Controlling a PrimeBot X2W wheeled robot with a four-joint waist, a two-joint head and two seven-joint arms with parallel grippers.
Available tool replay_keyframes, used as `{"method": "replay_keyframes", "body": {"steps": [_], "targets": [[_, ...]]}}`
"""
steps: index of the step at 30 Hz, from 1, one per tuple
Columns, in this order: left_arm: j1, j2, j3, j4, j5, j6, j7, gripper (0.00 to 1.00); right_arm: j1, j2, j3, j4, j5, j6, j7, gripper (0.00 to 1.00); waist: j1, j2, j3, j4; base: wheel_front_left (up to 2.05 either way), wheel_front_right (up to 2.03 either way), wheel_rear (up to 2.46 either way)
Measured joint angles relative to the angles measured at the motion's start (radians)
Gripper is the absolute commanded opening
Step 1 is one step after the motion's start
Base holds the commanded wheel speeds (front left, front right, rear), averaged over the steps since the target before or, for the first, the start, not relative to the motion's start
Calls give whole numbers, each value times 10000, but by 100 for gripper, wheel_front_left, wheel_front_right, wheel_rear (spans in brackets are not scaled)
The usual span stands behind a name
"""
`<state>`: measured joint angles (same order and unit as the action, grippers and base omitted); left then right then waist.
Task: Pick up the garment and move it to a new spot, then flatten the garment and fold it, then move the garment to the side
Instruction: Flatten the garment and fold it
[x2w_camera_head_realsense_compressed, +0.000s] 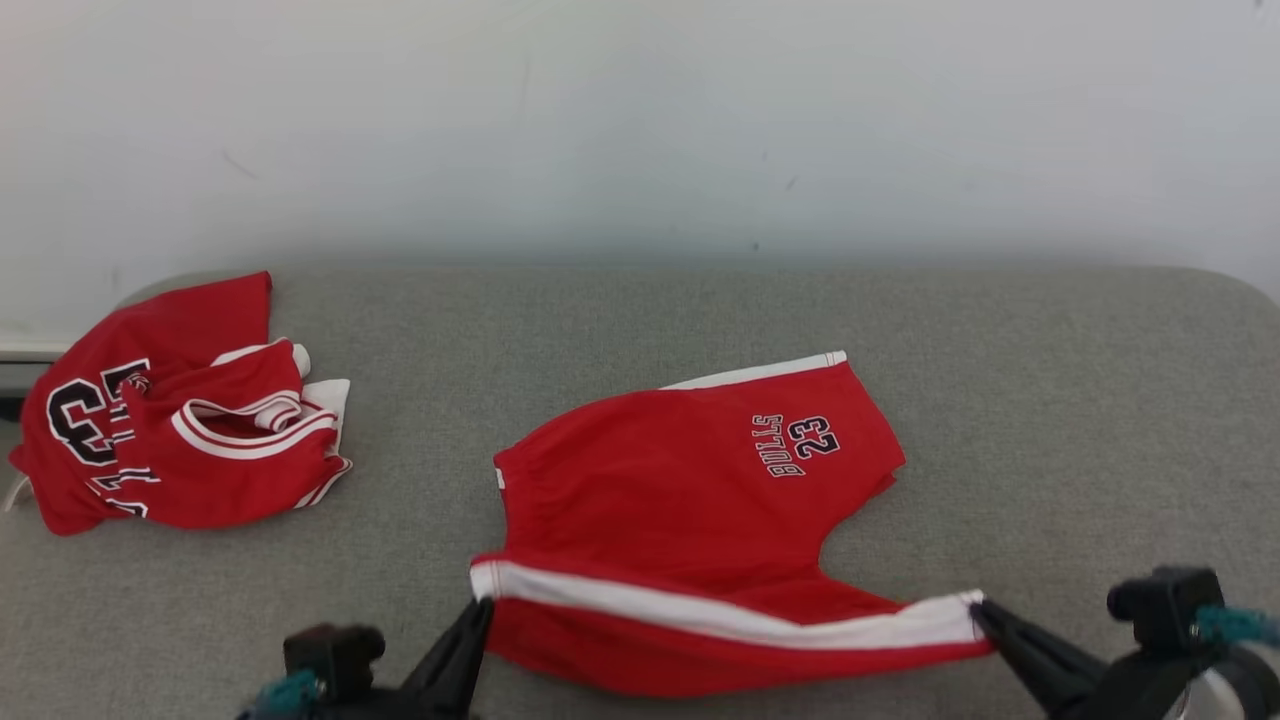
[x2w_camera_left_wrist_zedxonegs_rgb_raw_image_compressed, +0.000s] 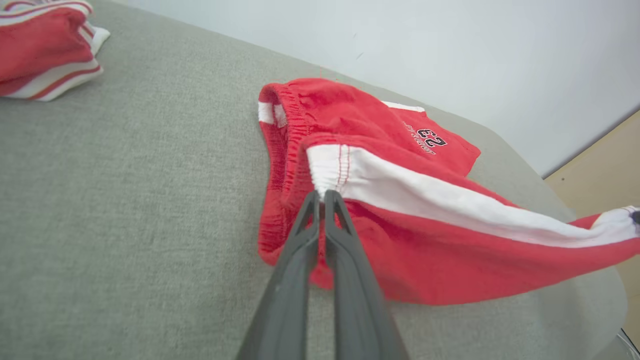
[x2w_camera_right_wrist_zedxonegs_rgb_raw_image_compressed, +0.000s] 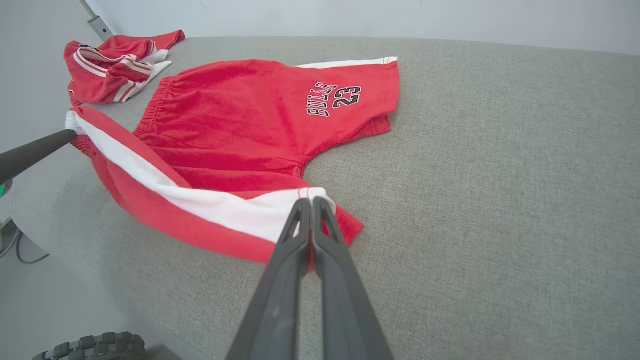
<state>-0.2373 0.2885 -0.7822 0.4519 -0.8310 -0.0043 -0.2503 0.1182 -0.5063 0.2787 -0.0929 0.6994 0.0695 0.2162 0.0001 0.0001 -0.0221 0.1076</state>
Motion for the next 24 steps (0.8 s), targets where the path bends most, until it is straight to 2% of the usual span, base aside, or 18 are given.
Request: {"method": "replay_keyframes", "body": {"steps": [5, 11, 24], "targets": [[-888, -125, 50, -387, 67, 132, 257, 0, -1370, -410, -56, 17, 238, 109, 865, 0, 0, 0, 389, 23, 0, 0, 0], [-1975, -489, 245, -571, 96, 320, 566, 0, -3317, -479, -121, 384, 476, 244, 1626, 0, 1, 0, 993, 155, 0, 0, 0], [-3793, -1528, 673, -100, 71, 767, 930, 0, -6450, -259, -261, 2418, 541, 276, 2061, 0, 2, 1, 2504, 633, 0, 0, 0]]}}
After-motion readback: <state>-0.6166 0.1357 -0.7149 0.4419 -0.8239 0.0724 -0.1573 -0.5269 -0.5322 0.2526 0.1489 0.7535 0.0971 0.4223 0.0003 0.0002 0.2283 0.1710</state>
